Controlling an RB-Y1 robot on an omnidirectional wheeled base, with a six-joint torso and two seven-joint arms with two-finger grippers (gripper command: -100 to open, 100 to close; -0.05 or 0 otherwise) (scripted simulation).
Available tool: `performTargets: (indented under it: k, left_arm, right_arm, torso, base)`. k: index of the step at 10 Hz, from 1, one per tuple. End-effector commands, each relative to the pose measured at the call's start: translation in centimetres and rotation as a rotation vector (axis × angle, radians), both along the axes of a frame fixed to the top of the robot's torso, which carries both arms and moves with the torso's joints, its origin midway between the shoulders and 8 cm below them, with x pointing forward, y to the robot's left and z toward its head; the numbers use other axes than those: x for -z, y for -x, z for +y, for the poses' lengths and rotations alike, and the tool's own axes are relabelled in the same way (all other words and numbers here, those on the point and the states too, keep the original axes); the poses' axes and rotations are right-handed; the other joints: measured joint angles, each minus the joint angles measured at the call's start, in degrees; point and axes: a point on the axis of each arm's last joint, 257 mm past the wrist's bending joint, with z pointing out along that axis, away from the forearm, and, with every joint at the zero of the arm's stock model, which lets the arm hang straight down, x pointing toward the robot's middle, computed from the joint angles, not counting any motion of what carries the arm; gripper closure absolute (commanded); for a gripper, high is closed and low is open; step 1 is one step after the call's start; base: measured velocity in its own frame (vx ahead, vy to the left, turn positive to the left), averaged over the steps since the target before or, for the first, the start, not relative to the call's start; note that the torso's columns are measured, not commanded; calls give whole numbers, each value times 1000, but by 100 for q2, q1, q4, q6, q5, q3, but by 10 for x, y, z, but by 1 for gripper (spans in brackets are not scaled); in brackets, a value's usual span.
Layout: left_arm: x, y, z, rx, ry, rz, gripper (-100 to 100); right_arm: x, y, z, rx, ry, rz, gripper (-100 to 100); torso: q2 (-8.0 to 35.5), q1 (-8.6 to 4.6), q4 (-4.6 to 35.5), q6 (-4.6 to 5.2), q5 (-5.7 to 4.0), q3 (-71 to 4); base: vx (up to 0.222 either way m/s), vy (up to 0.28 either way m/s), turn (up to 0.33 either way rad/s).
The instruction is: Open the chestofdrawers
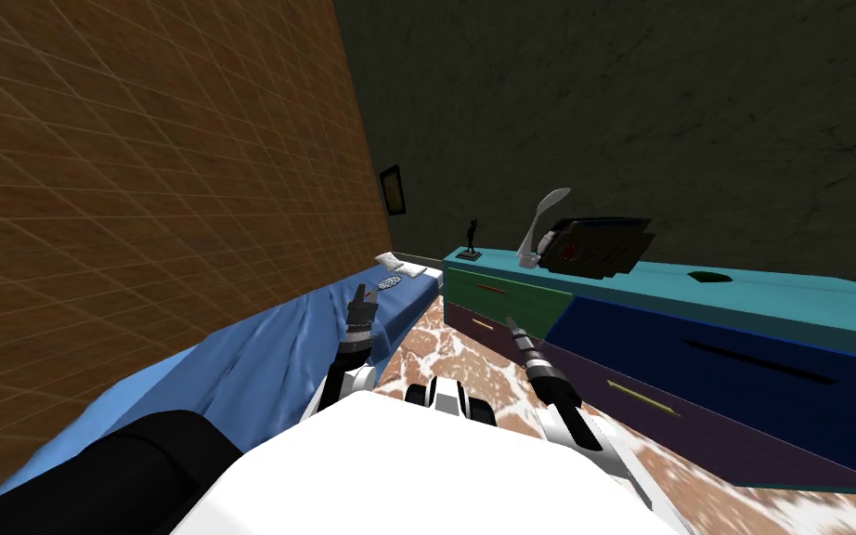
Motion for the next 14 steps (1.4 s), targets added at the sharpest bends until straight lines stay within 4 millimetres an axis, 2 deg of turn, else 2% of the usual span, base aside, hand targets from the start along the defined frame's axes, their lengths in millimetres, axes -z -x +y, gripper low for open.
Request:
performTargets:
  k: [1, 2, 3, 6, 7, 8, 10, 11, 12, 13, 14]
  left_arm:
    - [0, 0, 0, 0, 0, 0, 0]
    - [0, 0, 0, 0, 0, 0, 0]
    - [0, 0, 0, 0, 0, 0, 0]
    - [0, 0, 0, 0, 0, 0, 0]
    - [0, 0, 0, 0, 0, 0, 0]
    - [0, 0, 0, 0, 0, 0, 0]
    - [0, 0, 0, 0, 0, 0, 0]
    - [0, 0, 0, 0, 0, 0, 0]
    - [0, 0, 0, 0, 0, 0, 0]
    - [0, 0, 0, 0, 0, 0, 0]
    - [0, 0, 0, 0, 0, 0, 0]
  right_arm:
    - [32, 0, -10, 21, 82, 96, -100]
    - [53, 2, -16, 24, 152, 154, -100]
    - [58, 4, -20, 36, 157, 175, -100]
    - [100, 14, -41, 61, 301, 314, -100]
    - [109, 18, -46, 72, 314, 342, -100]
    - [129, 26, -57, 78, 383, 407, -100]
    - [131, 28, -62, 90, 396, 425, -100]
    - [150, 38, -76, 99, 477, 494, -100]
    - [152, 40, -79, 108, 480, 507, -100]
    - [167, 49, -93, 110, 565, 565, -100]
    - [168, 51, -95, 120, 565, 578, -100]
  torso:
    - [1, 3, 0, -7, -1, 1]
    - [1, 1, 0, 0, 1, 0]
    - [0, 4, 0, -6, 0, 0]
    - [1, 0, 0, 1, 0, 0]
    - [-2, 5, -1, -6, 0, -1]
    - [0, 0, 0, 0, 0, 0]
    - [1, 0, 1, -1, 0, 1]
    - [3, -5, 1, 0, -1, 1]
    - [0, 2, 0, -10, -2, 1]
    - [0, 2, 0, 0, 0, 0]
    - [-2, 5, -1, -6, 0, -1]
  base:
    - [-9, 26, 182]
    - [-1, 32, 334]
    - [0, 24, 163]
    - [1, 31, 268]
    - [7, 27, 181]
    - [10, 31, 293]
    - [6, 17, 95]
    - [7, 19, 326]
    - [10, 15, 179]
    - [19, 27, 320]
    - [19, 19, 171]
